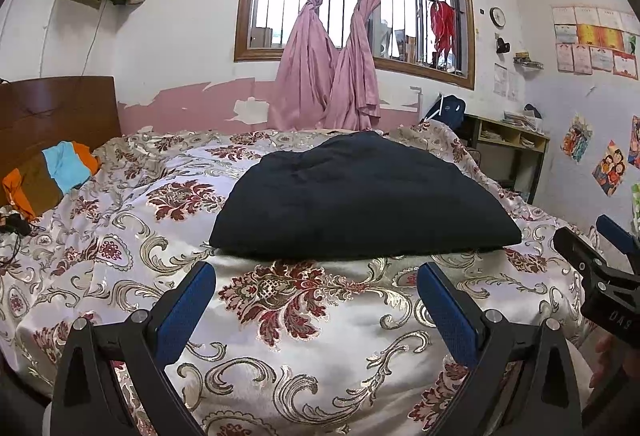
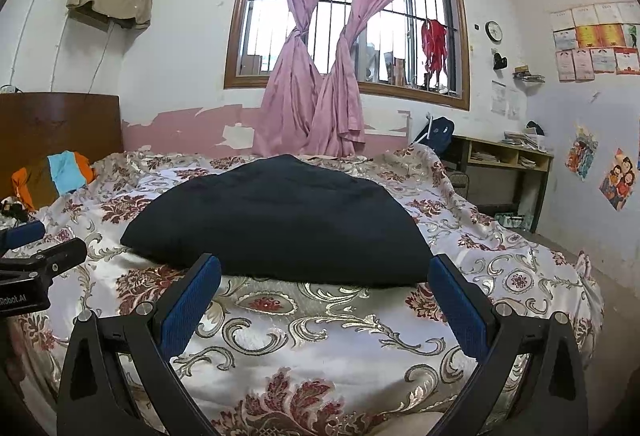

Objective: Fold large clothes

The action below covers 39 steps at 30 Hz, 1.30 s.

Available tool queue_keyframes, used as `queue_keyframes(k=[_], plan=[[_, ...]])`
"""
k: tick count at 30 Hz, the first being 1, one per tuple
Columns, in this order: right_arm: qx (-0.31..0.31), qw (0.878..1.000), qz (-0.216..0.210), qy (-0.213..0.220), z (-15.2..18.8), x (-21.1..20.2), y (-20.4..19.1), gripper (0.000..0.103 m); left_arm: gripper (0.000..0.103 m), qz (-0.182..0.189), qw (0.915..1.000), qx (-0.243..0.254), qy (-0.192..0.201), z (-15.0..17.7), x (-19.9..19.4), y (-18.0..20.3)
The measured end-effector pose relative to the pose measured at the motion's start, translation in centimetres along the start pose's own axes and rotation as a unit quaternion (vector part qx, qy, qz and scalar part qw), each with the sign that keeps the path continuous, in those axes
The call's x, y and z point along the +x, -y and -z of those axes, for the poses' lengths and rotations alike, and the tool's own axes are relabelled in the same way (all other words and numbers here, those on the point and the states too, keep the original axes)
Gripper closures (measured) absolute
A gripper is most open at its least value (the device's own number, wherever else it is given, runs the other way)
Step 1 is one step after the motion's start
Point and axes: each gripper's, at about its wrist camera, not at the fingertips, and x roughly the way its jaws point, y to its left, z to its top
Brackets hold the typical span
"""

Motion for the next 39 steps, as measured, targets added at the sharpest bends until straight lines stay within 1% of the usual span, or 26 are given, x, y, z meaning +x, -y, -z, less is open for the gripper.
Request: queue_keyframes(k=[39], plan=[[0.001,1.0,0.0,-0.001,0.03,-0.03,0.0,0.001,0.001,-0.004,1.0,-0.003,0.0,-0.3,-0.15,0.08]])
